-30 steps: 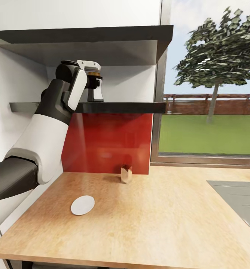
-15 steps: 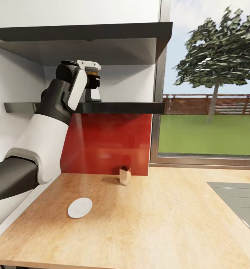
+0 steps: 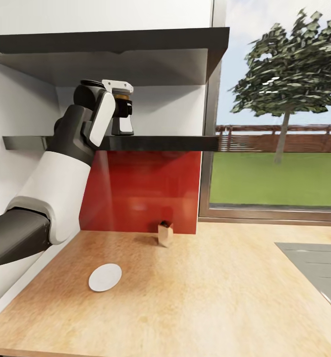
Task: Set up a coffee station on the kitchen countertop: keep the coffee maker on the countertop, move the bottle of coffee from the kitchen shelf to the counter next to the coffee maker, place a paper coffee filter on top of the coffee maker, put the saucer next to the coffee maker with the coffee cup on the saucer, and place the electric kettle next to the coffee maker.
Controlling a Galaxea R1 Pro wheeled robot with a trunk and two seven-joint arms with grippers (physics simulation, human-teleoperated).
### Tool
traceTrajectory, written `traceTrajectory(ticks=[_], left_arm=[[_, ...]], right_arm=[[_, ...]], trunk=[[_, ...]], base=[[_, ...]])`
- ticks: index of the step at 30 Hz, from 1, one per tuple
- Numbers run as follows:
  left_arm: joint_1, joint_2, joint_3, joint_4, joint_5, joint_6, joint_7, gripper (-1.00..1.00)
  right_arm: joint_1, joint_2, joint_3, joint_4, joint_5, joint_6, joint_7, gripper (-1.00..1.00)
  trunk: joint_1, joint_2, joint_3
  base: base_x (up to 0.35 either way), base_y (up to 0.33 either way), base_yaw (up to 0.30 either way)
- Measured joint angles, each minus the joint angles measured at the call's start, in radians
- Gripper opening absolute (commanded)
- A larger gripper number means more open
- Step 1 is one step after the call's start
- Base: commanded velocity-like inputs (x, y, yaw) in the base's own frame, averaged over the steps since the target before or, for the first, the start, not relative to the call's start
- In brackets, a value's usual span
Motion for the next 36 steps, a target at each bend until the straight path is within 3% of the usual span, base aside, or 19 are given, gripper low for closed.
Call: traceTrajectory(ticks=[36], left_arm=[[0.0, -0.005, -0.01, 0.007, 0.0, 0.004, 0.0, 1.0]], right_arm=[[0.0, 0.0, 0.0, 0.0, 0.0, 0.0, 0.0, 1.0]], trunk=[[0.0, 0.0, 0.0]], base=[[0.039, 0.0, 0.0]])
